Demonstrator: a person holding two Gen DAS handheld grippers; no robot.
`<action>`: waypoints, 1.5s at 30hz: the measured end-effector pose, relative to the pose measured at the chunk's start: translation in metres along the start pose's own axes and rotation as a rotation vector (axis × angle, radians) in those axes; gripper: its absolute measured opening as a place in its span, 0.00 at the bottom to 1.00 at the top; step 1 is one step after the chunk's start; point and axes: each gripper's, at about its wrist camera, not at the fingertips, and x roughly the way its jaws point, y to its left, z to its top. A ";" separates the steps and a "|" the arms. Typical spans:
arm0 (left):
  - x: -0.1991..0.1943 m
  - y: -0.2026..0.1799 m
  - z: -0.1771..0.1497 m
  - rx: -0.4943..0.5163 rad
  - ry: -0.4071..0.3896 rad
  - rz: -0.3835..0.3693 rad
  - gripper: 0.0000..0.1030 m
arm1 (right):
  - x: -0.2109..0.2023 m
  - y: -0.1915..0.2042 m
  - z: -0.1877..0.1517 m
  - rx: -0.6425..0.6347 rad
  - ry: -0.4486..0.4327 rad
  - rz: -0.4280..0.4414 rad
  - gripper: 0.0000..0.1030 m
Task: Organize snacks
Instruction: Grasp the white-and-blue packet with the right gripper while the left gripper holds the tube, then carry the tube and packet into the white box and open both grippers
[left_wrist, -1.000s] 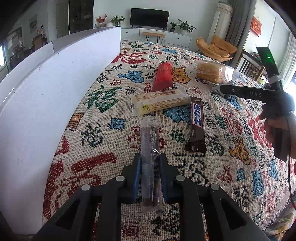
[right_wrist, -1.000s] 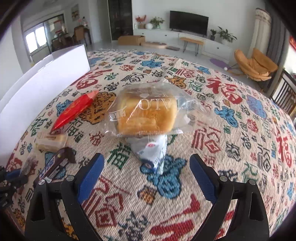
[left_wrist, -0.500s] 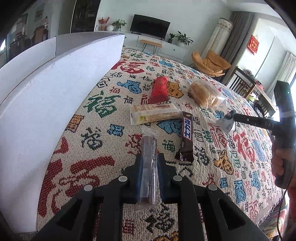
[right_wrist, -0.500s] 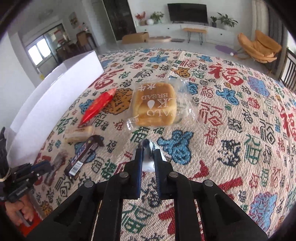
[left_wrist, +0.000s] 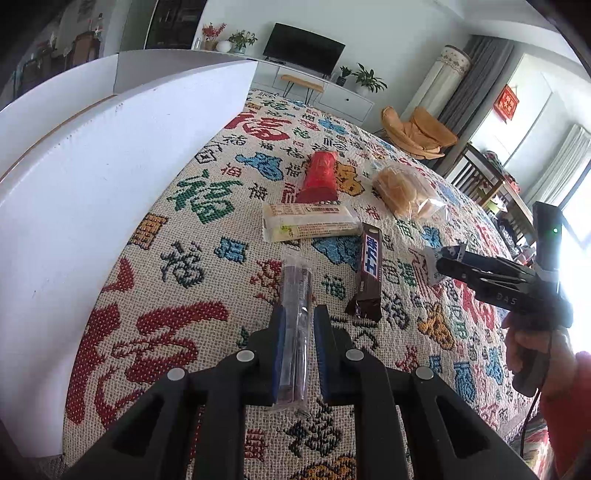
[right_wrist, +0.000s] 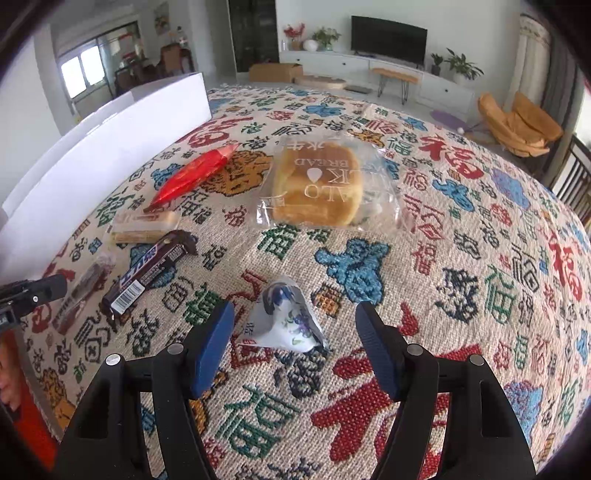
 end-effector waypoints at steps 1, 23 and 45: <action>0.001 -0.003 0.000 0.016 0.004 0.013 0.16 | 0.006 0.002 -0.001 -0.011 0.011 0.005 0.67; -0.009 0.004 0.002 -0.017 -0.024 -0.057 0.17 | -0.055 -0.018 -0.015 0.243 -0.102 0.207 0.27; -0.191 0.165 0.075 -0.261 -0.290 0.307 0.20 | -0.061 0.269 0.143 -0.004 -0.095 0.751 0.28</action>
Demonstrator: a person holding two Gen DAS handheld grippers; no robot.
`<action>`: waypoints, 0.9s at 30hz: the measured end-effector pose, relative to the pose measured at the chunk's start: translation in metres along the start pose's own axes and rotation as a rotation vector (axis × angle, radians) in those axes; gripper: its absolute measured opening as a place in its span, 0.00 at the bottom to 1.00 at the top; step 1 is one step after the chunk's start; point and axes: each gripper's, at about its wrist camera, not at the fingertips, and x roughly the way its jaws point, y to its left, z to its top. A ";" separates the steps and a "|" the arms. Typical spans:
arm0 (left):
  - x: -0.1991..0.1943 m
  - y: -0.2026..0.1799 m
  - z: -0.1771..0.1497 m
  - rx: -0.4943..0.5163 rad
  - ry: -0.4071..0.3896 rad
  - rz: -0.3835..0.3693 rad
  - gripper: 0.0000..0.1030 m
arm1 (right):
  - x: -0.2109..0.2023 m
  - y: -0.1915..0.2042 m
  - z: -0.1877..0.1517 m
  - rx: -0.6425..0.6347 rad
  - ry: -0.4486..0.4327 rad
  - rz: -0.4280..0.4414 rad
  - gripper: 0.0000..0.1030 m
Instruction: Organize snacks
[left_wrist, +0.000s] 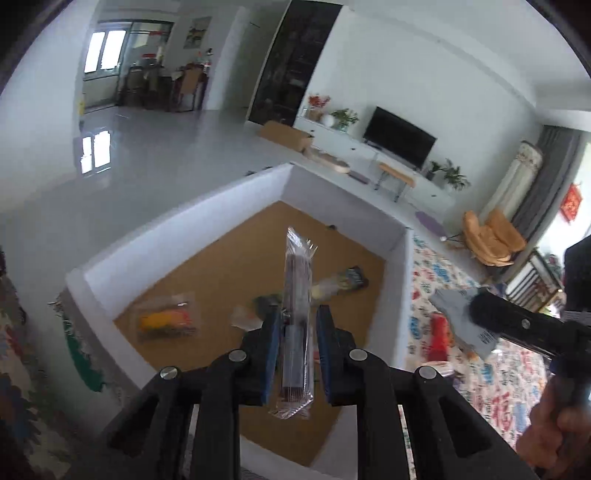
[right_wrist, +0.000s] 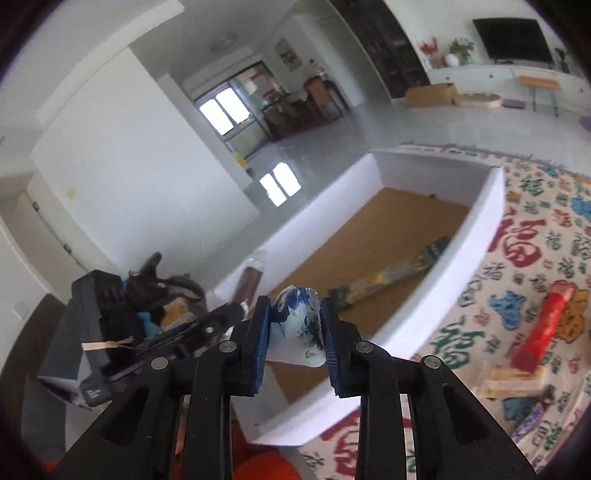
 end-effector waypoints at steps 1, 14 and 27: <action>0.006 0.010 0.000 -0.019 0.016 0.020 0.27 | 0.015 0.008 -0.002 0.003 0.038 0.018 0.33; -0.011 -0.071 -0.065 0.076 -0.013 -0.185 0.95 | -0.046 -0.059 -0.072 -0.111 0.021 -0.414 0.70; 0.072 -0.211 -0.167 0.384 0.270 -0.254 0.99 | -0.188 -0.238 -0.196 0.185 -0.013 -0.999 0.71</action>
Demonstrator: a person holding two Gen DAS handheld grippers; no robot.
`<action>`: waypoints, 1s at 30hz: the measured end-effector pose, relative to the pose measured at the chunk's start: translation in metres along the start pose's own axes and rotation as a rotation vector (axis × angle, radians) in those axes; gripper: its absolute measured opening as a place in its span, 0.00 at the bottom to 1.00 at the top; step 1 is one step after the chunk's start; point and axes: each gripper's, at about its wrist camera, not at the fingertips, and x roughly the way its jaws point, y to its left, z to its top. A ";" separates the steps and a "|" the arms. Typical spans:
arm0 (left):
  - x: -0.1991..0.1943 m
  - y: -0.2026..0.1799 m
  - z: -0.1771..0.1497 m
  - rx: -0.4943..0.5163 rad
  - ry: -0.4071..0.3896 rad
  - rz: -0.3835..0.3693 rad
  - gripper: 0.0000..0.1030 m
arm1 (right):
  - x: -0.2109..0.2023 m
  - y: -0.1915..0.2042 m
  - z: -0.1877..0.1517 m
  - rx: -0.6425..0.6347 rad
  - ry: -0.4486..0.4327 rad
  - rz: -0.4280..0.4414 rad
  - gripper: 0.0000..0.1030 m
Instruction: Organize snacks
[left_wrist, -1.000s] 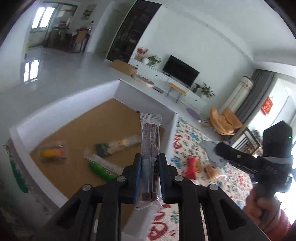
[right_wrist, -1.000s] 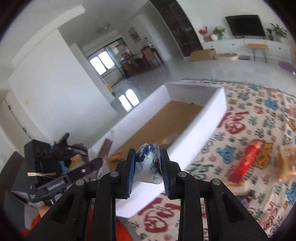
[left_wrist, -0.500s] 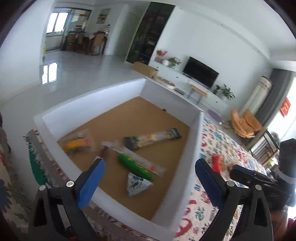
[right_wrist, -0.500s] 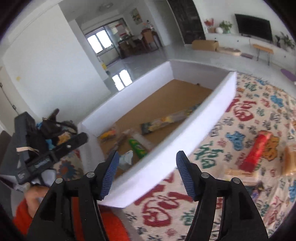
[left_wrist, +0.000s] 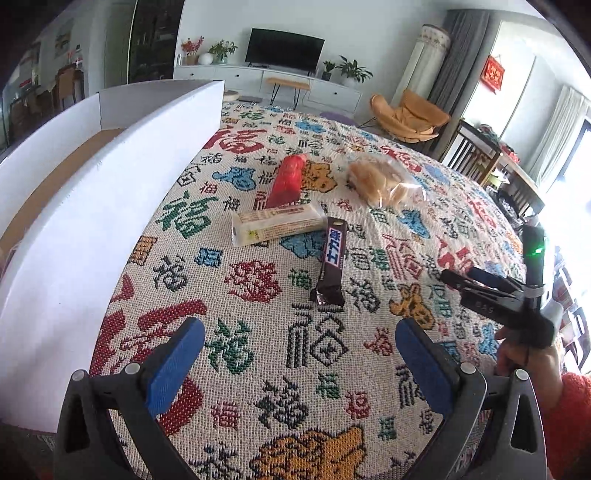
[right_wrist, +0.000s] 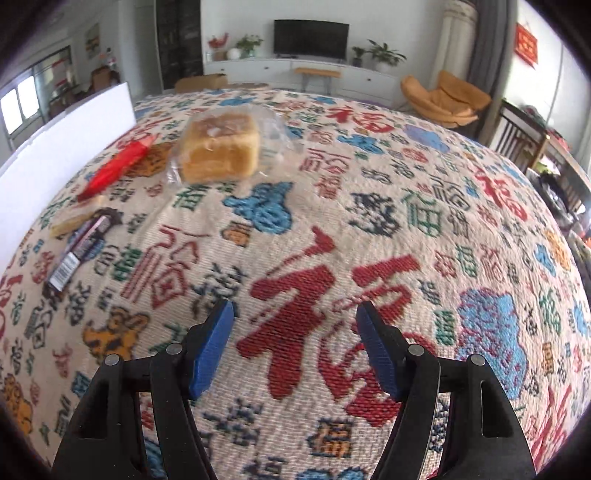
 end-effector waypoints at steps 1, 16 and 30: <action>0.005 -0.001 0.000 0.006 0.000 0.019 0.99 | 0.000 -0.006 0.000 0.030 -0.002 0.029 0.72; 0.026 0.002 -0.011 0.049 0.041 0.116 0.99 | 0.006 -0.007 -0.002 0.043 0.009 0.011 0.80; 0.033 0.018 -0.011 -0.033 0.074 0.100 0.99 | 0.006 -0.007 -0.001 0.043 0.010 0.011 0.80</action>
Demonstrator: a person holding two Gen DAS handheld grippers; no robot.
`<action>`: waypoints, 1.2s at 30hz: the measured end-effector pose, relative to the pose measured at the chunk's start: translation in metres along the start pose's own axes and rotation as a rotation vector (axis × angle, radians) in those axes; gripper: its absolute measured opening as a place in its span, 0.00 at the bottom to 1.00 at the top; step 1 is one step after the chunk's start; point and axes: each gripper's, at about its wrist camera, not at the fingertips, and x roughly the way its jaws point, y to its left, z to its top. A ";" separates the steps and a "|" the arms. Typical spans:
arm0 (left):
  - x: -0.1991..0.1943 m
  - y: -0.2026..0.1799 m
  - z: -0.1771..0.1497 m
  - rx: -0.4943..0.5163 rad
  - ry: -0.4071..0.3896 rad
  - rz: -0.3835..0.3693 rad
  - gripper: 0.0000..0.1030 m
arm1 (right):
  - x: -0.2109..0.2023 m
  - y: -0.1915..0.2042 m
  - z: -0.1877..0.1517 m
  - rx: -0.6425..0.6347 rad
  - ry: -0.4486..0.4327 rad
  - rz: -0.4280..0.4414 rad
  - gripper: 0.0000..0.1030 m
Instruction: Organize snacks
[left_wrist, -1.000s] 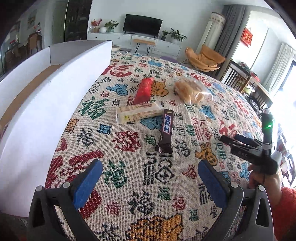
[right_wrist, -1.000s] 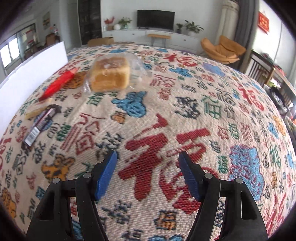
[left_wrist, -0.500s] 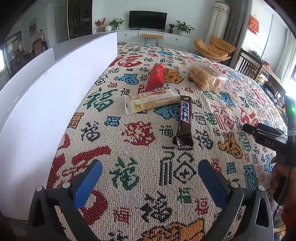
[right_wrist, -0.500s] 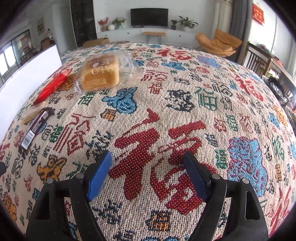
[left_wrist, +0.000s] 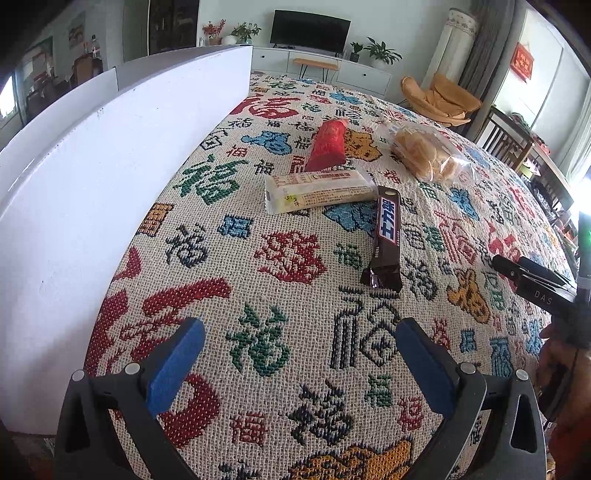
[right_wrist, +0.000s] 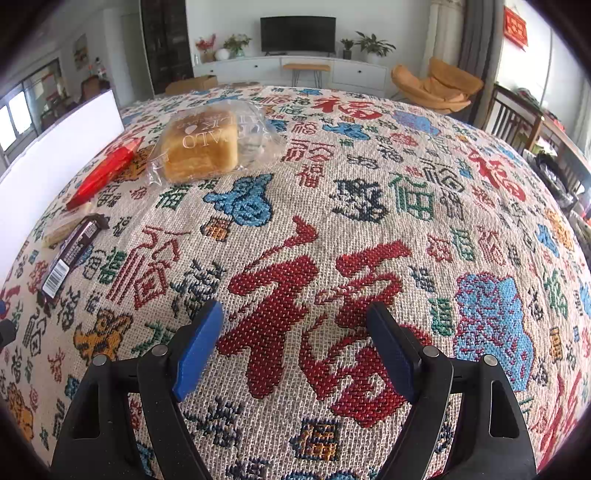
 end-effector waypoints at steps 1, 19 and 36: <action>0.001 0.001 0.000 -0.005 0.004 -0.001 0.99 | 0.000 0.000 0.000 0.000 0.000 0.000 0.80; 0.005 0.004 -0.001 -0.022 0.026 0.005 0.99 | 0.000 0.000 0.000 0.000 0.000 0.000 0.80; 0.007 0.003 -0.002 -0.012 0.034 0.020 0.99 | 0.000 0.000 0.000 0.000 0.001 0.000 0.80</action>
